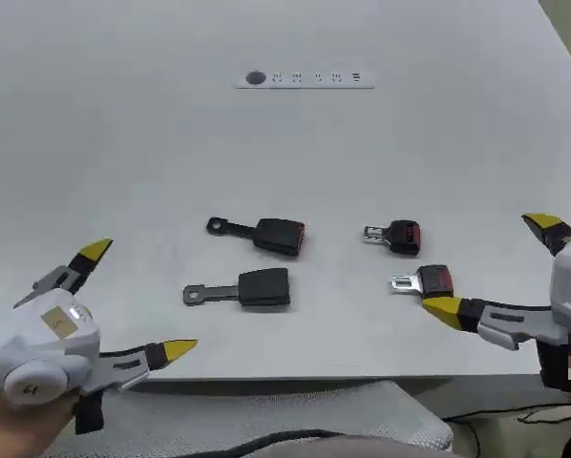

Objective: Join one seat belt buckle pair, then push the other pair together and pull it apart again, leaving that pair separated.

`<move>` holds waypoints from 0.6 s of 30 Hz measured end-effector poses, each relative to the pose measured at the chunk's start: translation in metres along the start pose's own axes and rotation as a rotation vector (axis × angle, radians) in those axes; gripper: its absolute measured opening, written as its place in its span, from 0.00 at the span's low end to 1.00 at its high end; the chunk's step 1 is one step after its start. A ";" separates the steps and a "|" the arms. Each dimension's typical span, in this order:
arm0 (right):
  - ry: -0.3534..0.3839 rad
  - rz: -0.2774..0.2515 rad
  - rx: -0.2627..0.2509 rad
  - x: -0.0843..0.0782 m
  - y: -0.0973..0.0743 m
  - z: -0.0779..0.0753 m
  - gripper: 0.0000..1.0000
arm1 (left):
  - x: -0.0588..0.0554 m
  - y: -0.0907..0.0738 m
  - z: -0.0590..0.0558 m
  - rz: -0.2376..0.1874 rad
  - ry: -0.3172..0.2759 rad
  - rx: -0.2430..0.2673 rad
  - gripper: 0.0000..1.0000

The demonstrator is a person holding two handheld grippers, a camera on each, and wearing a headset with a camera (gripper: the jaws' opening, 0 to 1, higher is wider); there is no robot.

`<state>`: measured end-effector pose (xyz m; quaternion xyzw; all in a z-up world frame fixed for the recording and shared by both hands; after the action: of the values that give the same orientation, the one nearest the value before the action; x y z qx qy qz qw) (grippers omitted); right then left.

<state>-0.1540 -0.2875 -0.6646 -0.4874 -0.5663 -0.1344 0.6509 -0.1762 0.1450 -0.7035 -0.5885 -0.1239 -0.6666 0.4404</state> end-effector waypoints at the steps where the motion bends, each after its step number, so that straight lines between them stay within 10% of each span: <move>1: -0.011 -0.005 -0.005 0.000 0.000 0.000 1.00 | 0.001 0.000 0.000 0.000 -0.001 0.000 1.00; 18: -0.056 0.005 0.028 -0.001 0.001 0.004 0.98 | 0.006 -0.001 0.000 -0.006 -0.002 0.005 1.00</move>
<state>-0.1565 -0.2840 -0.6666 -0.4831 -0.5850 -0.1110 0.6419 -0.1769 0.1430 -0.6980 -0.5879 -0.1276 -0.6668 0.4398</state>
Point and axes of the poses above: the centre of the closed fingertips' face, and the gripper's own axes: y roughly forward along the fingers, z roughly to its left, x roughly out of its top, the point moved 9 cm from there along -y, roughly backward along the fingers, and after that the axes turned 11 degrees about -z, right-handed, at the moved point
